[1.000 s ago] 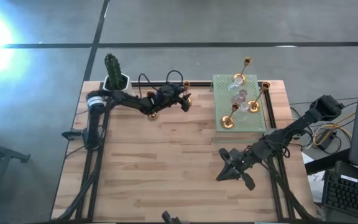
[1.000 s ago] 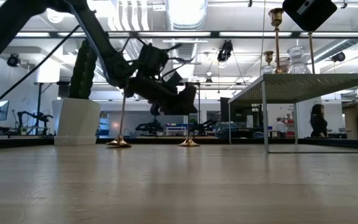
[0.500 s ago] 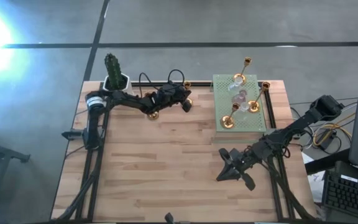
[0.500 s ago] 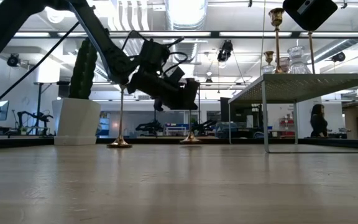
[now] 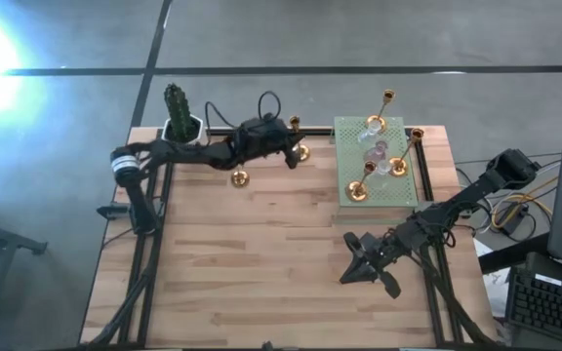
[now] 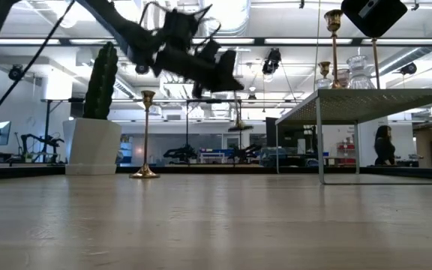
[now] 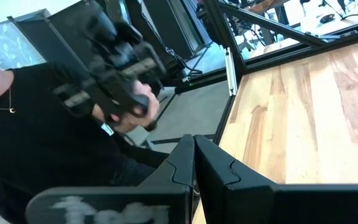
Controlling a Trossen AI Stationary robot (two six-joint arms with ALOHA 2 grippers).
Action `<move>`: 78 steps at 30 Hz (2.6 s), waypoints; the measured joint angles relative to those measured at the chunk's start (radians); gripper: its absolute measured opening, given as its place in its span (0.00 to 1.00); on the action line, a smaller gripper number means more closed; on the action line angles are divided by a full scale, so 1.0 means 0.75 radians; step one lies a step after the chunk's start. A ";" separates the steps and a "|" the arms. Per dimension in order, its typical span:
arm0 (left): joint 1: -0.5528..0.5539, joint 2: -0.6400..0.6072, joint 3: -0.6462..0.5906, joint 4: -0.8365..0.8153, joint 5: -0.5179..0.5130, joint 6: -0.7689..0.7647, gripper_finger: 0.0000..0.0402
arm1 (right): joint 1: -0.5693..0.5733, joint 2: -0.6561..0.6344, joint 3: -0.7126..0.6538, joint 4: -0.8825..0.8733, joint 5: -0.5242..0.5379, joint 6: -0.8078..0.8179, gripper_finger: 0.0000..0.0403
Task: Pick & Place candle stick holders
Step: Put the gold candle holder on the shelf
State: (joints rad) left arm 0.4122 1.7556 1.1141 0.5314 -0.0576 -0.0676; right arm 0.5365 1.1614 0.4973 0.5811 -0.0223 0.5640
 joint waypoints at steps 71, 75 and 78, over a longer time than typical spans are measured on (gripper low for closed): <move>0.156 0.784 1.556 -0.769 0.812 0.374 0.04 | -0.001 -0.001 0.001 0.000 0.035 -0.130 0.02; 0.155 0.785 1.533 -0.769 0.814 0.370 0.04 | 0.000 0.000 0.001 0.000 0.035 -0.129 0.02; 0.155 0.785 1.517 -0.765 0.817 0.365 0.04 | 0.000 0.000 0.001 0.001 0.034 -0.129 0.02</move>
State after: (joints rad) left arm 0.5285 2.3447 2.2521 -0.0421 0.5551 0.2061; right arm 0.5365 1.1614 0.4976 0.5816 0.0032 0.4675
